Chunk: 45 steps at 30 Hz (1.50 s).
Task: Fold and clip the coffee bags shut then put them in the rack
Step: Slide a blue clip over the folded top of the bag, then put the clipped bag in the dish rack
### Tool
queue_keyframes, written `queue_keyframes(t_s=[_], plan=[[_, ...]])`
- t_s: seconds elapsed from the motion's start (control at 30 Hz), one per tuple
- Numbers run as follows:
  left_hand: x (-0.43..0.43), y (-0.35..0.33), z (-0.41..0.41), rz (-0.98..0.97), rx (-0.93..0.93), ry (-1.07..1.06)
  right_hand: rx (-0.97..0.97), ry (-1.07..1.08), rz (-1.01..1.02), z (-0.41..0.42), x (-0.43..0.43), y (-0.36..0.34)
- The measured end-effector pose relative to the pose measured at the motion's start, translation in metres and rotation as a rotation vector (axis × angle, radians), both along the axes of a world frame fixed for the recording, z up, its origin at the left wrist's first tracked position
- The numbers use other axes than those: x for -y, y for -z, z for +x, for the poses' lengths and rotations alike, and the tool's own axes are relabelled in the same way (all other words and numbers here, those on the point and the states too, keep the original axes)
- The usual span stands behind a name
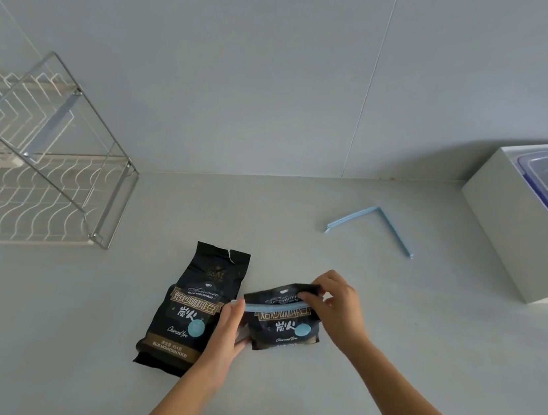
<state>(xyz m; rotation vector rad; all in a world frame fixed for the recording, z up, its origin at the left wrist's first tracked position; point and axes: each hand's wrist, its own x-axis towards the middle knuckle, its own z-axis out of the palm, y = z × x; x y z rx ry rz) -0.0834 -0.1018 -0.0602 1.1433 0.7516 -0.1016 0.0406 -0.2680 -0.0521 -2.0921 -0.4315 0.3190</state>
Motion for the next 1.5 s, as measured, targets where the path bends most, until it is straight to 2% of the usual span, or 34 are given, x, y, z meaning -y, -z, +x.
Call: queue_keyframes(t_s=[0.17,0.3,0.4,0.57,0.63,0.73,0.97,1.23,1.33,1.5], plan=[[0.002,-0.006,0.001,0.07,0.015,0.143,-0.274,0.281,0.213,-0.014,-0.021,0.008],[-0.004,-0.005,0.001,0.095,0.0,0.221,-0.592,0.175,0.333,-0.028,-0.015,0.007],[-0.009,-0.006,-0.003,0.107,-0.015,0.263,-0.663,0.12,0.298,-0.035,-0.013,-0.001],[-0.025,-0.027,-0.009,0.127,0.048,0.335,-0.588,0.303,0.329,-0.044,-0.03,-0.021],[-0.038,-0.04,-0.013,0.145,0.1,0.328,-0.565,0.312,0.333,-0.046,-0.043,-0.036],[-0.056,-0.059,-0.016,0.19,0.165,0.239,-0.546,0.242,0.355,-0.049,-0.062,-0.06],[-0.146,-0.095,-0.032,0.259,0.26,0.002,-0.403,-0.109,0.462,-0.07,-0.143,-0.112],[-0.251,-0.125,-0.077,0.379,0.386,-0.156,-0.279,-0.252,0.477,-0.095,-0.257,-0.133],[-0.288,-0.147,-0.089,0.443,0.443,-0.184,-0.174,-0.334,0.515,-0.099,-0.296,-0.151],[-0.347,-0.193,-0.104,0.628,0.557,-0.253,0.22,-0.43,0.489,-0.103,-0.366,-0.199]])
